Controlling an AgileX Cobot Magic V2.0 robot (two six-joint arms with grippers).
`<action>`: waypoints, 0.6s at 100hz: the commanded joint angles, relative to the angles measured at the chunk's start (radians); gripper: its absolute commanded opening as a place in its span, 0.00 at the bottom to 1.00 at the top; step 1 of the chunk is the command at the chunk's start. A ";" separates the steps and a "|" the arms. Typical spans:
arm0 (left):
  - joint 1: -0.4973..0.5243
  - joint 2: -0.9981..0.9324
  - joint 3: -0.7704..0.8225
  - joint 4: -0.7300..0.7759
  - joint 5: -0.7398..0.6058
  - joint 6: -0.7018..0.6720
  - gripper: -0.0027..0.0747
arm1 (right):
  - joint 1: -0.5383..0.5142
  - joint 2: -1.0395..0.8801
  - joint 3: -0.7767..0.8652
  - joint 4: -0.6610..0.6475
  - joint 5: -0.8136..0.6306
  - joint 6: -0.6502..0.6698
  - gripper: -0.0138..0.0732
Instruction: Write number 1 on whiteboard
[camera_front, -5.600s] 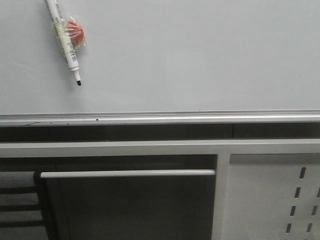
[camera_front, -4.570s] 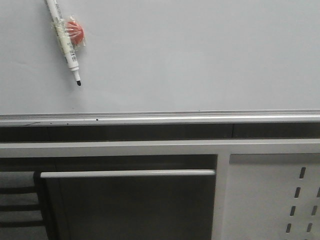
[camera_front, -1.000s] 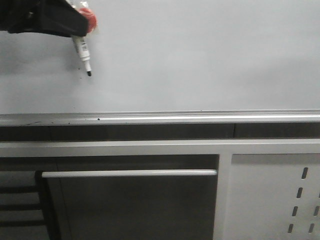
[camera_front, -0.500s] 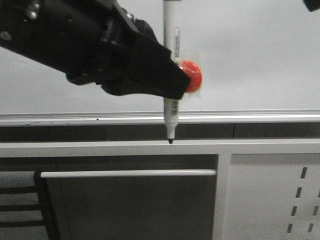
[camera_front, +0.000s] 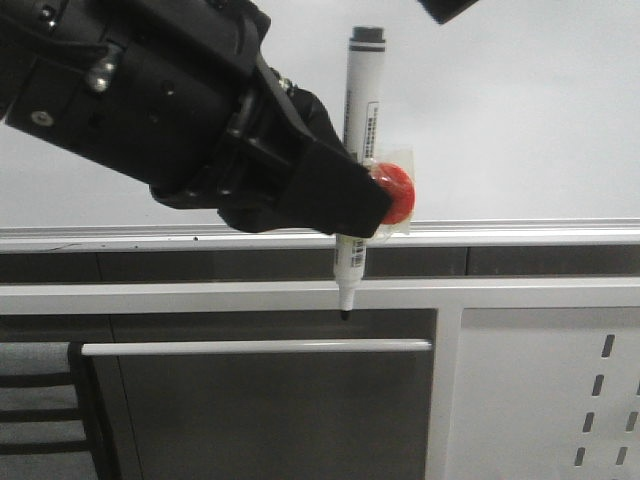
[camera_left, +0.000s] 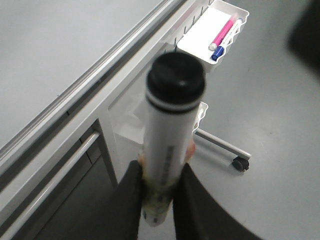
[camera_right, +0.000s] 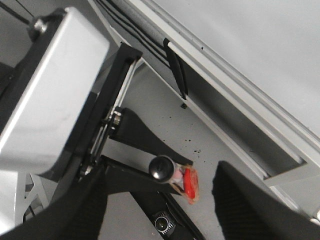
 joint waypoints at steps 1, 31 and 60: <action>-0.010 -0.025 -0.035 -0.011 0.013 -0.002 0.01 | 0.004 0.002 -0.048 0.024 -0.030 -0.012 0.64; -0.010 -0.025 -0.035 -0.007 0.013 -0.002 0.01 | 0.004 0.060 -0.058 0.024 -0.013 -0.012 0.61; -0.010 -0.025 -0.035 -0.007 0.009 -0.002 0.01 | 0.004 0.062 -0.058 0.024 -0.020 -0.048 0.07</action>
